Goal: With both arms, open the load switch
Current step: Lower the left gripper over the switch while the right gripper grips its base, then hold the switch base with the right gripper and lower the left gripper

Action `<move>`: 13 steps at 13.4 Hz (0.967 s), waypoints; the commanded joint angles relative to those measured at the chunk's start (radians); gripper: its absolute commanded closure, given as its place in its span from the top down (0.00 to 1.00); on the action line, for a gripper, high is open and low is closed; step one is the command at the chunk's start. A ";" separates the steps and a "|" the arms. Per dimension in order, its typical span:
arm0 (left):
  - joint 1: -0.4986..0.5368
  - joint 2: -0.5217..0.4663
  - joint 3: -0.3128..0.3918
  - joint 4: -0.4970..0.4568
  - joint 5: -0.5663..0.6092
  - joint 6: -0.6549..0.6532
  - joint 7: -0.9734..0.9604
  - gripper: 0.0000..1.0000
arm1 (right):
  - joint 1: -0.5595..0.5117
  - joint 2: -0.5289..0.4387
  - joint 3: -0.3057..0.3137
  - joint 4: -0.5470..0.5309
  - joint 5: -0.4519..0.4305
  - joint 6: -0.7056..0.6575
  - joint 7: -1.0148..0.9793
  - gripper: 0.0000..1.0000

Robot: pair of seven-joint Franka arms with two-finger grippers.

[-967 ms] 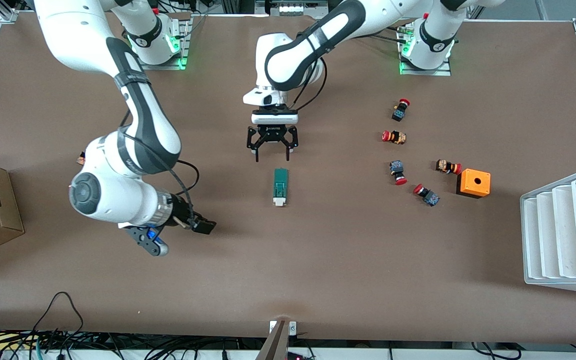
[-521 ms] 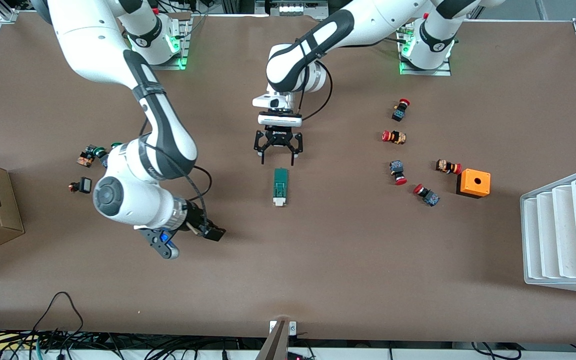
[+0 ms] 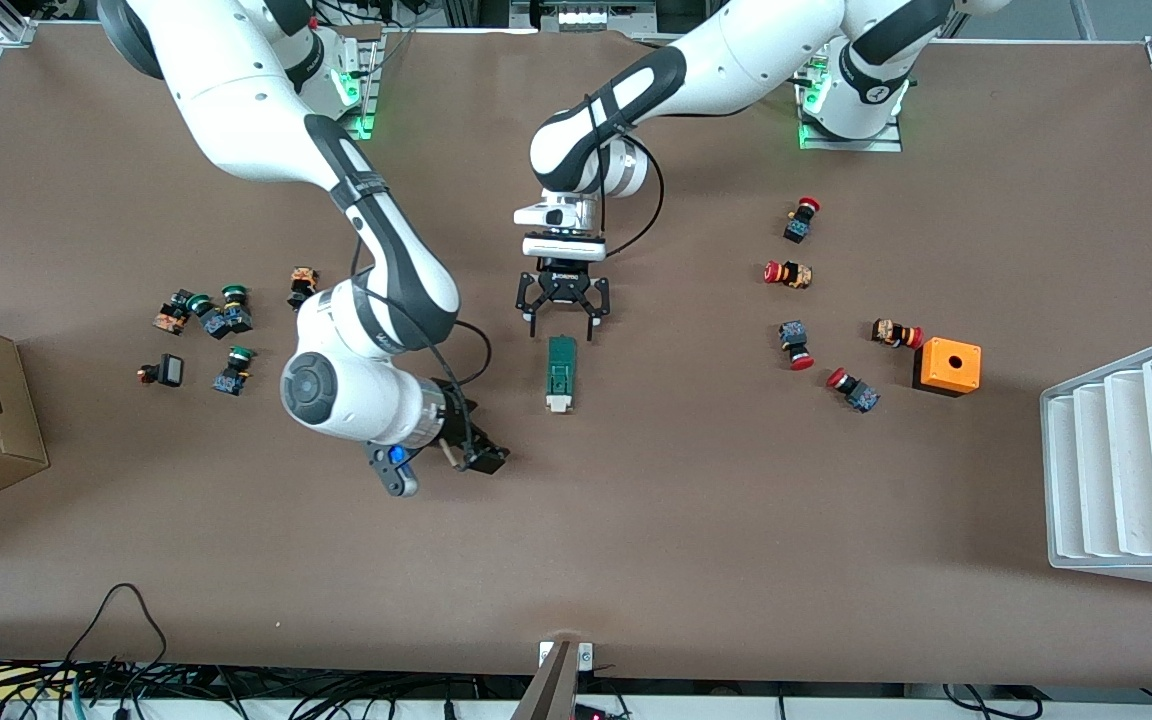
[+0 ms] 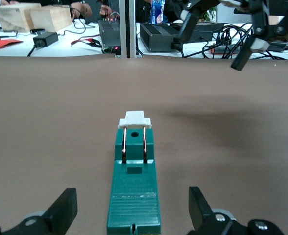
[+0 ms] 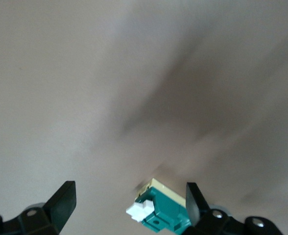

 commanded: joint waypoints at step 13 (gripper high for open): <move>-0.029 0.128 -0.002 0.079 0.121 -0.085 -0.039 0.39 | 0.062 0.141 0.073 0.133 0.081 -0.054 0.388 0.85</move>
